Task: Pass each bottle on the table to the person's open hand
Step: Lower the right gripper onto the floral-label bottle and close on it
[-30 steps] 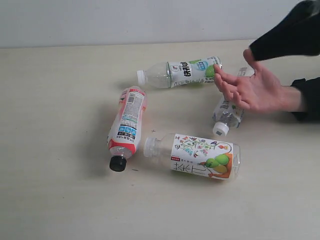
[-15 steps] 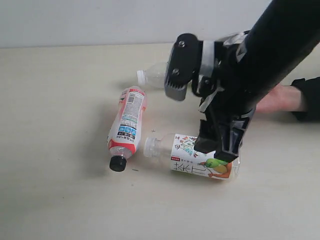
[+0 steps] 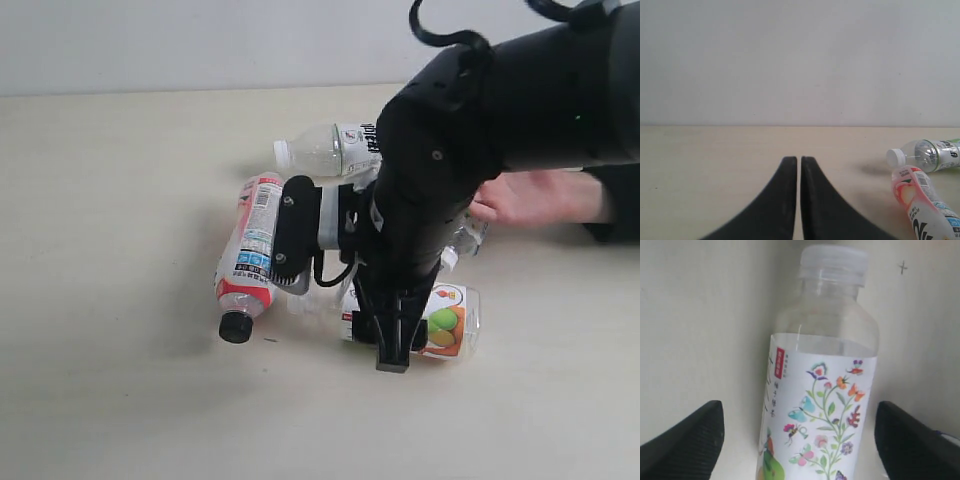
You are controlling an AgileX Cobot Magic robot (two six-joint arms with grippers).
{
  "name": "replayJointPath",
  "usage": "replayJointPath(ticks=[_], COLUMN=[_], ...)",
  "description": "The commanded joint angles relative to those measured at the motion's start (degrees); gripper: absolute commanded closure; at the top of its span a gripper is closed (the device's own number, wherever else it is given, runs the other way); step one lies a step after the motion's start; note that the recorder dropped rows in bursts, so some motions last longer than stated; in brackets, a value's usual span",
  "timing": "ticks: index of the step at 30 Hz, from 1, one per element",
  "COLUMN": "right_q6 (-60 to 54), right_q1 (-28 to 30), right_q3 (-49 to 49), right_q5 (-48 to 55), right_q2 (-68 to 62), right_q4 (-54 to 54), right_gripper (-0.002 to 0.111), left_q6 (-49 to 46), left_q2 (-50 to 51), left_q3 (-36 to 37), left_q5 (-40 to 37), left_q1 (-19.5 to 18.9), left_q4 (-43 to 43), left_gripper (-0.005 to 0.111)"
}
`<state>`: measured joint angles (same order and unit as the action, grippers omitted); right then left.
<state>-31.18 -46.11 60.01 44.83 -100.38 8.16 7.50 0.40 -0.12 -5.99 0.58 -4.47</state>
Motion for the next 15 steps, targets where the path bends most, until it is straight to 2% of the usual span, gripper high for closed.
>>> replayJointPath(ticks=[1, 9, 15], right_q6=[1.5, 1.9, 1.9], right_q1=[-0.2, -0.2, -0.2], right_q3=[0.4, 0.4, 0.4], right_q5=[-2.7, -7.5, -8.1], right_q2=[-2.1, -4.6, -6.1], right_q4=[2.6, 2.5, 2.4], right_gripper=[0.03, 0.024, 0.024], left_q6=[-0.1, -0.1, -0.1], left_q2=[-0.4, -0.4, -0.4], left_q3=[0.1, 0.1, 0.1], left_q5=[0.1, 0.1, 0.1], left_q1=[-0.1, -0.1, -0.1], left_q4=[-0.2, -0.2, -0.2], left_gripper=[0.101, 0.101, 0.101])
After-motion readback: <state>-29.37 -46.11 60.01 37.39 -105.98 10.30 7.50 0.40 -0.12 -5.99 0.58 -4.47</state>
